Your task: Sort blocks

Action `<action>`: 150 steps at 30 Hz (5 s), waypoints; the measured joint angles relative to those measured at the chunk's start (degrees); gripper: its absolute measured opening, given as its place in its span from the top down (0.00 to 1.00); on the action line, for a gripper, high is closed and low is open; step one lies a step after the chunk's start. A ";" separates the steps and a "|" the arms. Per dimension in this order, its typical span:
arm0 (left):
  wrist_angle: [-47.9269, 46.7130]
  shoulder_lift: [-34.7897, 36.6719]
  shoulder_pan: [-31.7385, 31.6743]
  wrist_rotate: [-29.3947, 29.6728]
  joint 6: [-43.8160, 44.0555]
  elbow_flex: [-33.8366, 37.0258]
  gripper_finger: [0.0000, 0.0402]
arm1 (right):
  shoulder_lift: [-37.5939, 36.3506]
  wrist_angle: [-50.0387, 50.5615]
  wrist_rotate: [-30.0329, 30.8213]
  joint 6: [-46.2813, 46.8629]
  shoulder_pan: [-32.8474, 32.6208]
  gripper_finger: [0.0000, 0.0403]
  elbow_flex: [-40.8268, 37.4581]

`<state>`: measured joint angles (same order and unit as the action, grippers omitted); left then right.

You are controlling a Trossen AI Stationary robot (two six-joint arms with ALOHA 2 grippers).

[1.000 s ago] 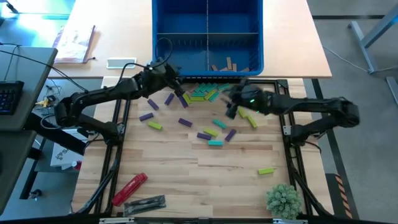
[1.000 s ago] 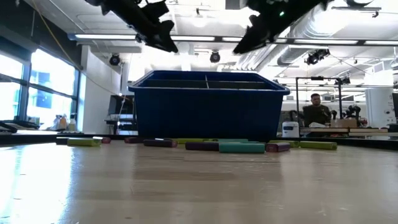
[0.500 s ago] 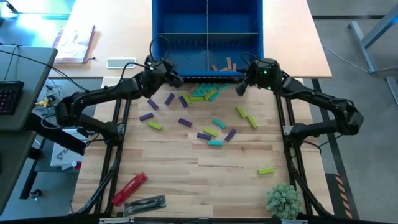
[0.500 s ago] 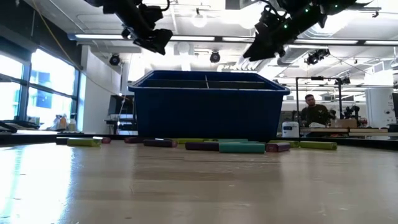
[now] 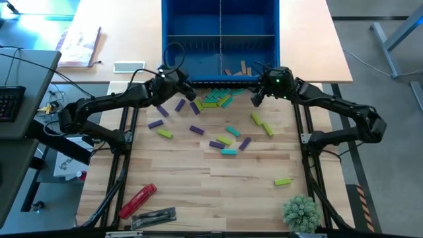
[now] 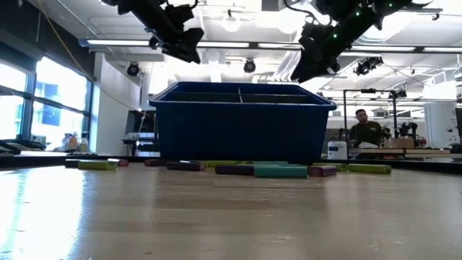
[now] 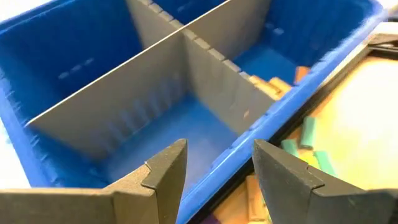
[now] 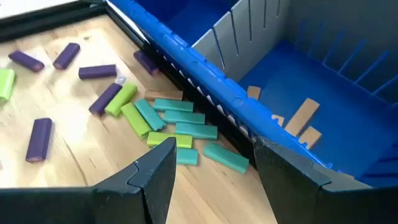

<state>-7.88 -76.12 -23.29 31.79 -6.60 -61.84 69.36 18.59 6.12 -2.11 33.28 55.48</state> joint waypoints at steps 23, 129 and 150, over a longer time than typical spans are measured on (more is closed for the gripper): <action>0.22 2.09 10.13 -11.67 3.61 6.85 0.59 | 6.77 -8.56 11.31 9.98 -27.84 0.50 -0.07; 14.04 -38.73 -7.89 -11.80 19.58 -2.83 1.00 | 19.41 -29.81 35.68 9.57 -44.42 0.50 -0.04; 5.21 -38.50 -3.12 -14.80 18.19 -2.93 1.00 | 19.41 -29.34 35.45 9.59 -44.42 0.50 -0.04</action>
<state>-2.67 -114.61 -26.41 16.99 11.59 -64.77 88.77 -10.76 41.57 7.49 -11.14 55.44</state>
